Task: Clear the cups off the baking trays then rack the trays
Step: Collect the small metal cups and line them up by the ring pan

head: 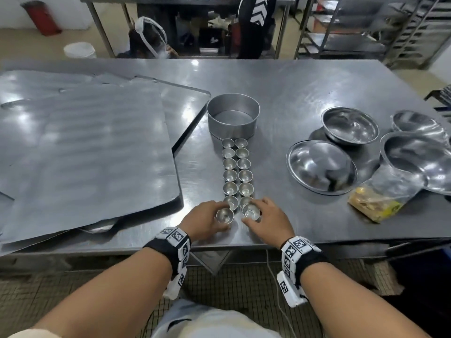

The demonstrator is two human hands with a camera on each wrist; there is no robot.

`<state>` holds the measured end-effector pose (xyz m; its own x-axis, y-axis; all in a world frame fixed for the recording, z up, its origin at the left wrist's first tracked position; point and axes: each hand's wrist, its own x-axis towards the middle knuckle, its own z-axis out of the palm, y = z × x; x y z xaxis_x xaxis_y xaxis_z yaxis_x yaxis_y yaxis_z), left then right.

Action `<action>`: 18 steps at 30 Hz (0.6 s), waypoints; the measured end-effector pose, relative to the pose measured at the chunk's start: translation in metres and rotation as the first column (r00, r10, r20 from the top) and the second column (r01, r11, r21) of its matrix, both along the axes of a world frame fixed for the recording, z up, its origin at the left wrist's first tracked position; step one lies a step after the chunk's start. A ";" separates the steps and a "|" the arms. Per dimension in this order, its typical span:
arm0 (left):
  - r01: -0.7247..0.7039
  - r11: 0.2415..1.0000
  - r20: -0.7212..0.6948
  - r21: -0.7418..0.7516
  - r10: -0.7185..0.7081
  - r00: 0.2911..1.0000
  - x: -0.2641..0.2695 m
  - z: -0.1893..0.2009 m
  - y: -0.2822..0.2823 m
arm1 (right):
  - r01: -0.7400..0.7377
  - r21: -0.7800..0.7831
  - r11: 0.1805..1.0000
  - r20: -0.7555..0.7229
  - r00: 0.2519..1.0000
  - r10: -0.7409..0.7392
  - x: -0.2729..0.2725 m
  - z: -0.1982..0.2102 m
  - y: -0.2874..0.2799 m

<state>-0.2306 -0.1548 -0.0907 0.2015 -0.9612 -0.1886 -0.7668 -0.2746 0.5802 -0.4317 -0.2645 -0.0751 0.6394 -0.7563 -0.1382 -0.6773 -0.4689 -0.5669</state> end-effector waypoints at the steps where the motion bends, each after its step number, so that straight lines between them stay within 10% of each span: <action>1: 0.003 1.000 0.008 0.002 -0.003 1.000 -0.003 -0.003 0.003 | 0.002 0.006 1.000 -0.007 1.000 -0.002 -0.003 -0.003 0.003; 18: -0.061 0.998 -0.044 -0.019 0.060 0.997 -0.016 -0.014 0.017 | 0.112 0.101 0.989 -0.029 0.994 -0.110 -0.018 -0.029 0.017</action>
<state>-0.2470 -0.1383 -0.1045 0.2517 -0.9511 -0.1792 -0.7232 -0.3079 0.6182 -0.4493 -0.2472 -0.1040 0.5481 -0.8034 -0.2327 -0.7356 -0.3305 -0.5913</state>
